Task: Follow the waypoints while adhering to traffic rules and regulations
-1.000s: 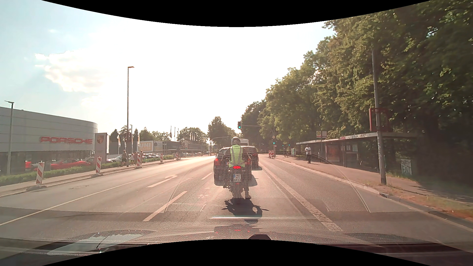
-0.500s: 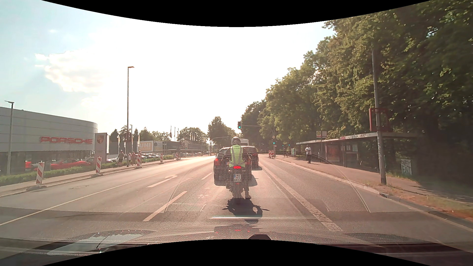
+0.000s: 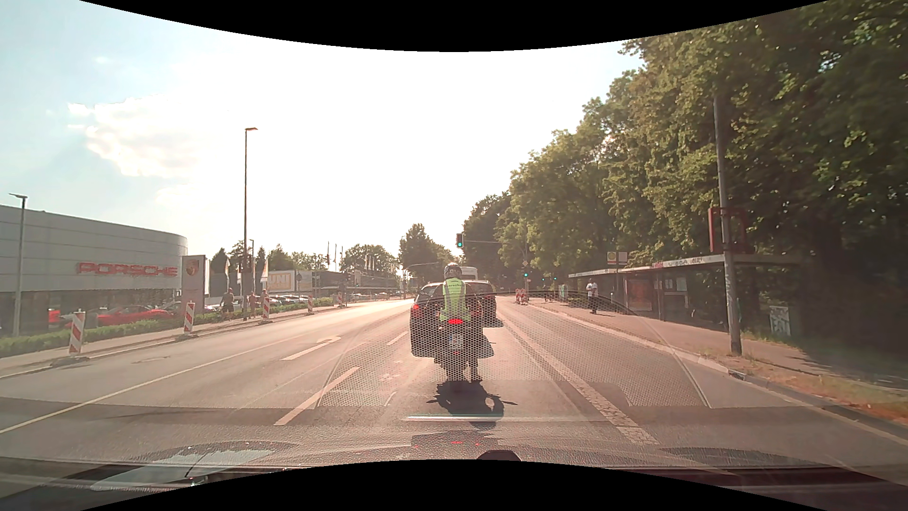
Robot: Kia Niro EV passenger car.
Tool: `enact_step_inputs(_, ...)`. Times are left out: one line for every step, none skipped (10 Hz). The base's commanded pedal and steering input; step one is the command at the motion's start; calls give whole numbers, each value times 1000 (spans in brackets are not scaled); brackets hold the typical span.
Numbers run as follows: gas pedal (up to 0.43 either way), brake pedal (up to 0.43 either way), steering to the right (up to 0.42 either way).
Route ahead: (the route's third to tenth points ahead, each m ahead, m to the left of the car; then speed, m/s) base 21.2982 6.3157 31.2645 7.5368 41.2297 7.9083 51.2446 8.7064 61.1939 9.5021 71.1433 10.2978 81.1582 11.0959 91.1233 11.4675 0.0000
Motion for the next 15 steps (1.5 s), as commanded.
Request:
enact_step_inputs(0,0,-4)
enact_step_inputs(0,0,-4)
enact_step_inputs(0,0,-4)
enact_step_inputs(0,0,-4)
enact_step_inputs(0,0,-4)
enact_step_inputs(0,0,-4)
enact_step_inputs(0,0,-4)
enact_step_inputs(0,0,-4)
enact_step_inputs(0,0,-4)
enact_step_inputs(0,0,-4)
enact_step_inputs(0,0,-4)
enact_step_inputs(0,0,-4)
enact_step_inputs(0,0,-4)
enact_step_inputs(0,0,-4)
enact_step_inputs(0,0,-4)
